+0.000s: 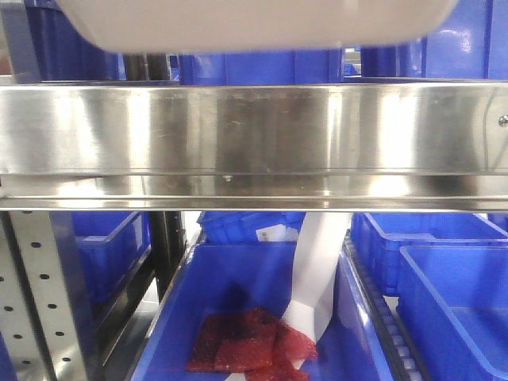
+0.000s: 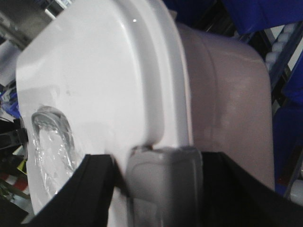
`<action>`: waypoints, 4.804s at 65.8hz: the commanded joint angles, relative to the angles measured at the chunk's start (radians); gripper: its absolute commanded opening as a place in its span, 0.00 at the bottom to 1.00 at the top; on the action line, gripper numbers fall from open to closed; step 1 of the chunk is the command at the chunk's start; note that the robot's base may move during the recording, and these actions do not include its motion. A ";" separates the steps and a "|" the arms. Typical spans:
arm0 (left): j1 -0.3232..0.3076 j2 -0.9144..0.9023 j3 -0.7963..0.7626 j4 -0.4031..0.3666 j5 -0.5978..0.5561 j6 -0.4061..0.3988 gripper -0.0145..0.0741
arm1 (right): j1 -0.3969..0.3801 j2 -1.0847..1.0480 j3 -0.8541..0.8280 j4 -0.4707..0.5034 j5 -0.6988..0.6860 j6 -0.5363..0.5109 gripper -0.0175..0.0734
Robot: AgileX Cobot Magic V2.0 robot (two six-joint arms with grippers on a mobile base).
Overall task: Grab white bin and place on right shelf
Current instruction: 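Raise the held bin with both grippers above the upper shelf lip, then lower the bin onto the upper roller shelf and open both grippers, then withdraw both open grippers down and away from the placed bin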
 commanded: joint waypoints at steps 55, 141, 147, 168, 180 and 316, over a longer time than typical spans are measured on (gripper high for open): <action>-0.029 0.171 -0.033 -0.279 -0.054 0.037 0.54 | 0.024 0.168 -0.039 0.248 0.145 -0.025 0.68; -0.027 0.171 -0.033 -0.143 -0.338 0.037 0.57 | -0.055 0.168 -0.039 0.159 -0.206 -0.028 0.75; -0.027 0.171 -0.033 -0.143 -0.340 0.037 0.44 | -0.055 0.168 -0.039 0.135 -0.206 -0.028 0.58; -0.027 0.171 -0.033 -0.147 -0.357 0.037 0.03 | -0.055 0.168 -0.039 0.121 -0.212 -0.028 0.25; -0.029 0.159 -0.036 -0.147 -0.442 -0.076 0.03 | -0.042 0.158 -0.074 0.094 -0.180 -0.028 0.26; 0.042 -1.136 0.881 0.888 -0.909 -0.563 0.03 | 0.094 -1.085 0.859 -0.317 -0.947 -0.122 0.25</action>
